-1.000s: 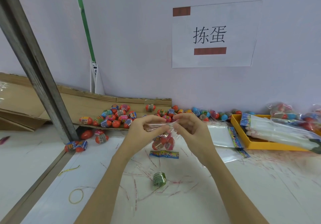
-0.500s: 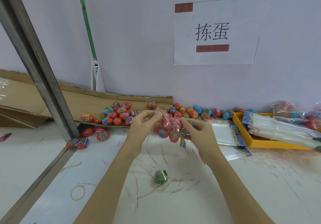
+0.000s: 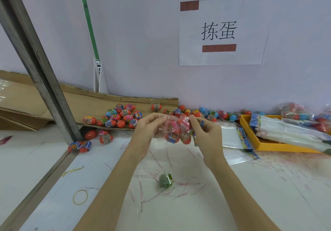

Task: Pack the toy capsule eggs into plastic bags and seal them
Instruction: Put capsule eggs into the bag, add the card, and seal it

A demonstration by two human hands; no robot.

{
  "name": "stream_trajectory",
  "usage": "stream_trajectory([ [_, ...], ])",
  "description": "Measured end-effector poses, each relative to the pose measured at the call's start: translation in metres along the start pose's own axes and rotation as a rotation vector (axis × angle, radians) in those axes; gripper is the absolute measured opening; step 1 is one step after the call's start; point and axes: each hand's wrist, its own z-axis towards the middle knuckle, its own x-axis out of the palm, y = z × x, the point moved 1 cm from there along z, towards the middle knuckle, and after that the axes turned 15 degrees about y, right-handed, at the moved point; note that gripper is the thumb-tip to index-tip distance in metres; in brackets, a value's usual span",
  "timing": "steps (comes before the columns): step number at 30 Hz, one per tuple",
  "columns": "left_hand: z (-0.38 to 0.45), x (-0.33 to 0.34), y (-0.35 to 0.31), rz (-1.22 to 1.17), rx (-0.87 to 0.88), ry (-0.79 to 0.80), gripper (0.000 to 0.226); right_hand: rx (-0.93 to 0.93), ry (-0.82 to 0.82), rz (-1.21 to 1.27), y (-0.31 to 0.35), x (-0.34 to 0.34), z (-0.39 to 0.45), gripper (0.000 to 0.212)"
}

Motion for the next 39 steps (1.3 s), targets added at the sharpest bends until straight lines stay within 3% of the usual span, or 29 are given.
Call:
stream_trajectory([
  [5, -0.003, 0.004, 0.000, 0.129, 0.083, -0.024, 0.027, 0.005, 0.016, -0.077, 0.001, 0.001, 0.001, 0.052],
  [9, -0.002, -0.003, 0.001, 0.206, 0.145, -0.142, 0.020, -0.030, 0.028, -0.315, 0.000, -0.003, 0.000, 0.037],
  [15, -0.001, -0.009, 0.001, 0.371, 0.196, -0.167, 0.007, -0.029, 0.087, -0.470, 0.001, -0.002, 0.001, 0.040],
  [20, -0.003, -0.010, 0.000, 0.395, 0.213, -0.148, 0.005, -0.030, 0.117, -0.335, 0.006, -0.009, 0.003, 0.047],
  [24, -0.001, -0.004, 0.006, 0.339, 0.244, -0.233, 0.003, 0.154, 0.111, 0.047, 0.001, -0.005, 0.002, 0.062],
  [28, -0.001, -0.004, 0.006, 0.296, 0.266, -0.289, 0.005, 0.310, 0.133, 0.150, -0.004, -0.003, 0.003, 0.030],
  [31, 0.000, -0.005, 0.003, 0.298, 0.194, -0.205, 0.012, 0.326, 0.082, 0.293, -0.008, -0.003, 0.002, 0.020],
  [35, -0.001, -0.003, 0.001, 0.180, 0.014, -0.002, 0.036, 0.269, 0.109, 0.271, -0.001, -0.007, 0.003, 0.022],
  [39, -0.003, 0.002, 0.003, 0.301, 0.088, 0.025, 0.024, 0.256, 0.206, 0.237, 0.002, -0.004, 0.000, 0.028],
])
